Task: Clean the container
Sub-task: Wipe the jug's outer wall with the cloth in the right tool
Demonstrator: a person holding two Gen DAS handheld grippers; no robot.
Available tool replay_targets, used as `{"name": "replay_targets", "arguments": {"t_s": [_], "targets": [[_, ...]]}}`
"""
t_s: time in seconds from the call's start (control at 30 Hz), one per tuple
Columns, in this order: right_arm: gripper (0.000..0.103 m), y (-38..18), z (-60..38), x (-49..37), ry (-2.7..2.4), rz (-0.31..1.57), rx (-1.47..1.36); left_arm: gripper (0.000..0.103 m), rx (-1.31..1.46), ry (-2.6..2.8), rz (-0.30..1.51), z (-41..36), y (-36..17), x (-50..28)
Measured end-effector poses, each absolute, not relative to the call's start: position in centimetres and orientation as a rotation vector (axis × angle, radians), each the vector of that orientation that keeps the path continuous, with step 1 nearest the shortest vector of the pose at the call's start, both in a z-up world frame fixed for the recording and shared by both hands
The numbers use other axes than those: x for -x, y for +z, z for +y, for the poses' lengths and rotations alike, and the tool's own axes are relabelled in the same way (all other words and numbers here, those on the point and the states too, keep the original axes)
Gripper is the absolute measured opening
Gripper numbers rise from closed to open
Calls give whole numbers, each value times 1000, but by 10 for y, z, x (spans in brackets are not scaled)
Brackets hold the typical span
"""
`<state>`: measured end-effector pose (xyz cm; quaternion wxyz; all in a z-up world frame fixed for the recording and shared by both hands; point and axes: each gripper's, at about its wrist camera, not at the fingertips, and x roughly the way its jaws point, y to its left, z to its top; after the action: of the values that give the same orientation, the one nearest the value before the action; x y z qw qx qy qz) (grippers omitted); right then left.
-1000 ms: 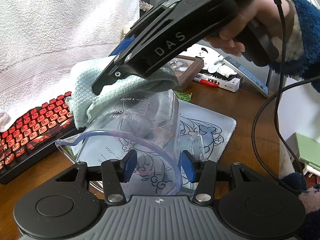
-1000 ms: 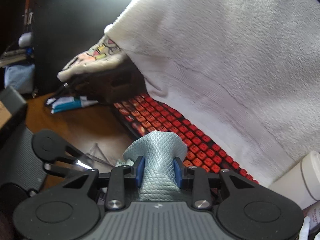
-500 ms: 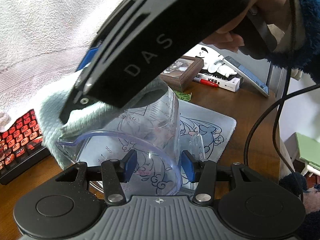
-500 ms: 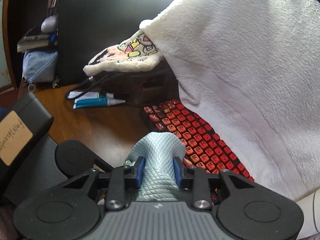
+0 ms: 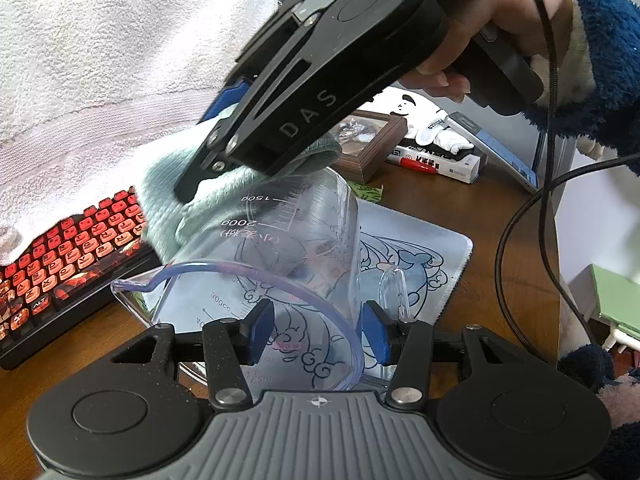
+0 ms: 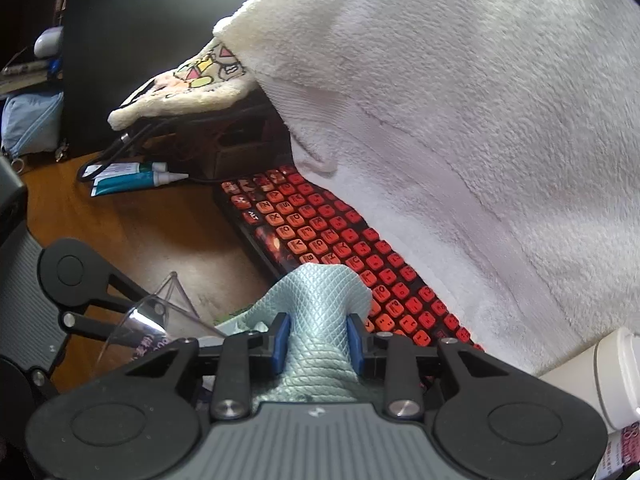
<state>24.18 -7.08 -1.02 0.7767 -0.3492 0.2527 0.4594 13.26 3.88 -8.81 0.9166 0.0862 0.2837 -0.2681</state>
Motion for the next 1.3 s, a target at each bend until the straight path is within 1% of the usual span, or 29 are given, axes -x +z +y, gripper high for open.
{"name": "replay_targets", "arguments": {"t_s": [0.27, 0.4, 0.8, 1.3], "targets": [[29, -3, -51, -223, 1117, 561, 718, 49, -177, -552, 584, 36, -89, -134], [29, -4, -47, -215, 1111, 542, 759, 49, -178, -552, 584, 36, -89, -134], [29, -9, -80, -249, 1001, 570, 712, 49, -178, -552, 584, 36, -89, -135], [29, 2, -63, -207, 1129, 508, 698, 49, -178, -552, 584, 35, -88, -134]]}}
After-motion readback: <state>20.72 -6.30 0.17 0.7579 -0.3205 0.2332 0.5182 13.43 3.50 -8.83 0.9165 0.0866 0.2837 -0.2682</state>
